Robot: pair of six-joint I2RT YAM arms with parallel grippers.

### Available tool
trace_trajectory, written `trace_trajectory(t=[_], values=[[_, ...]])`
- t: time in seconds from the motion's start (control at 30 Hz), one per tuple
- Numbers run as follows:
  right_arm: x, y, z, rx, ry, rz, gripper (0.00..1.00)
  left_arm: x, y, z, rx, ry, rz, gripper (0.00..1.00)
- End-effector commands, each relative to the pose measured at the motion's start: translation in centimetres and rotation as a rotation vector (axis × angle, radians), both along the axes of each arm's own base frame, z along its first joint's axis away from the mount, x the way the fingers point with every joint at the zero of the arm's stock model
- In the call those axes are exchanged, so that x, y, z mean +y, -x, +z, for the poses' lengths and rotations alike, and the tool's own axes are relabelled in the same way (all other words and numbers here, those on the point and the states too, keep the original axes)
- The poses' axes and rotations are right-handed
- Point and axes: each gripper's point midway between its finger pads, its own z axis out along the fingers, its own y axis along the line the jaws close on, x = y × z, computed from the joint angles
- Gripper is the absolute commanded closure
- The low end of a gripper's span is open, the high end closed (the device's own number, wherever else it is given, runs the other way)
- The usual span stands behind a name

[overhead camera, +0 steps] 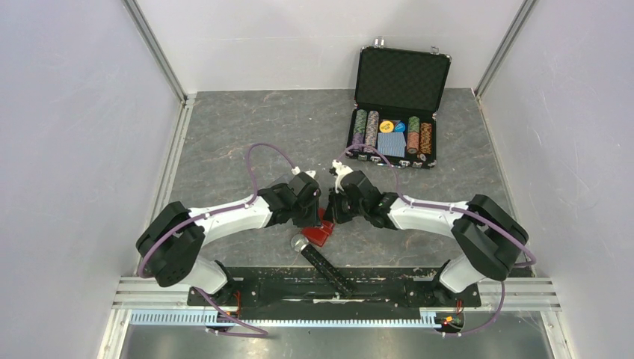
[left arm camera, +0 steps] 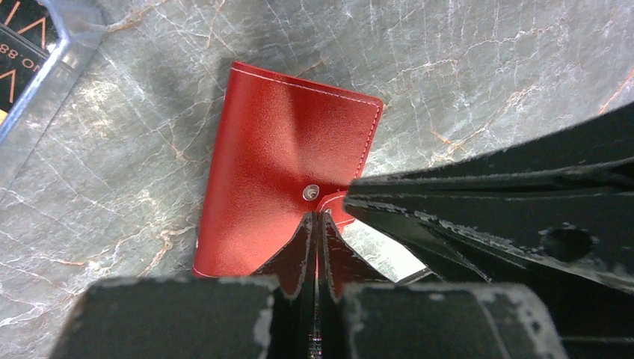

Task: Put the credit cards into the card holder
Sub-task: Close the card holder at the center of the board.

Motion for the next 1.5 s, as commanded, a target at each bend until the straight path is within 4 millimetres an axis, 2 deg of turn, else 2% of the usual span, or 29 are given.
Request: trace_trajectory(t=[0.0,0.1,0.27,0.43,0.57,0.9,1.0,1.1,1.27,1.47], values=[[1.0,-3.5,1.8,-0.100,0.036,-0.045,1.00,-0.4,-1.2,1.3,-0.065,-0.009,-0.031,0.98],[0.7,-3.9,0.3,-0.079,0.095,-0.054,1.00,-0.6,-1.4,1.5,-0.073,-0.011,-0.040,0.98],[-0.8,-1.8,-3.1,0.029,0.160,-0.047,1.00,-0.1,-2.5,1.5,-0.088,-0.043,-0.007,0.98],[-1.9,-0.8,-4.1,0.055,0.168,-0.066,1.00,0.1,-3.3,1.1,-0.073,-0.027,0.015,0.98],[-1.8,-0.5,-4.3,0.064,0.172,-0.057,1.00,0.1,-3.5,0.4,-0.046,-0.025,0.003,0.98],[-1.3,-0.5,-3.7,0.056,0.146,-0.035,1.00,-0.2,-3.3,-1.6,-0.012,-0.030,-0.013,0.98],[-1.0,-0.4,-2.8,0.040,0.125,-0.011,1.00,-0.2,-3.2,-1.5,-0.011,-0.027,-0.016,0.98],[-0.4,-0.7,-0.9,-0.004,0.073,-0.004,1.00,-0.1,-3.0,-1.3,-0.013,-0.022,-0.011,0.98],[0.0,-0.3,0.9,-0.034,0.016,0.006,1.00,-0.2,-3.1,-0.1,-0.037,0.012,-0.002,0.98],[0.6,-0.1,1.2,-0.034,-0.005,0.015,1.00,-0.2,-3.0,1.0,-0.053,0.031,0.001,0.98]])
